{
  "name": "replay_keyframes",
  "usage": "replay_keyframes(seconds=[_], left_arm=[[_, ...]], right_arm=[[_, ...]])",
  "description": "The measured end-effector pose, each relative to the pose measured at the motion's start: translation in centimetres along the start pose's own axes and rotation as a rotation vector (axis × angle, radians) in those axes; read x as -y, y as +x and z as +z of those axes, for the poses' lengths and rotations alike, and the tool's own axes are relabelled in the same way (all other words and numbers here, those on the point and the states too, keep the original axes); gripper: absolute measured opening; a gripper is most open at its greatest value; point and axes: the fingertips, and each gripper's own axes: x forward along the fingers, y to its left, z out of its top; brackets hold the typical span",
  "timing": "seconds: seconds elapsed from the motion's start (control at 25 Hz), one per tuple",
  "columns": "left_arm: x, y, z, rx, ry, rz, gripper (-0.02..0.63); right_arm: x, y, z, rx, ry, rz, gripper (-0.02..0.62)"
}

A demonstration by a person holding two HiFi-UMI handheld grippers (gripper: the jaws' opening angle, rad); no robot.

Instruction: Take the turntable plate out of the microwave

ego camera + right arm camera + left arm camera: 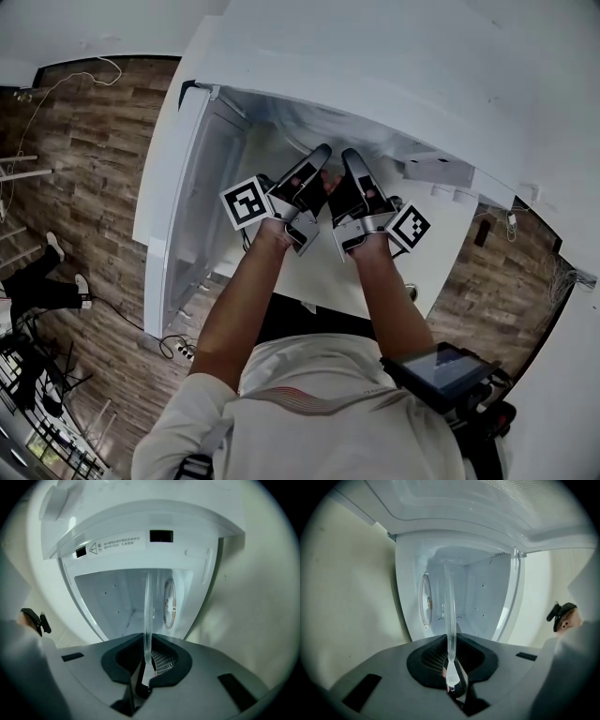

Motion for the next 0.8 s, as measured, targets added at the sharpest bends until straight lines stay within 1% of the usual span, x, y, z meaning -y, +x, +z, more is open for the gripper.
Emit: replay_keyframes(seconds=[0.12, 0.24, 0.32, 0.6, 0.8], left_arm=[[1.4, -1.1, -0.7, -0.003, -0.001, -0.007, 0.052], [3.6, -4.3, -2.9, -0.006, 0.005, -0.029, 0.054], [4.5, -5.5, -3.6, -0.012, 0.011, -0.031, 0.054], [4.4, -5.2, -3.6, -0.031, -0.031, -0.003, 0.055], [5.0, -5.3, -3.6, -0.019, -0.045, 0.012, 0.057]], right_arm=[[-1.3, -1.0, -1.0, -0.001, -0.014, 0.001, 0.038], [-3.3, -3.9, -3.8, 0.0, -0.035, 0.013, 0.038], [-4.1, -4.9, -4.8, 0.005, -0.031, 0.013, 0.039], [-3.9, -4.8, -4.7, 0.028, 0.003, -0.009, 0.04], [-4.4, -4.9, -4.8, 0.014, 0.014, -0.019, 0.04]])
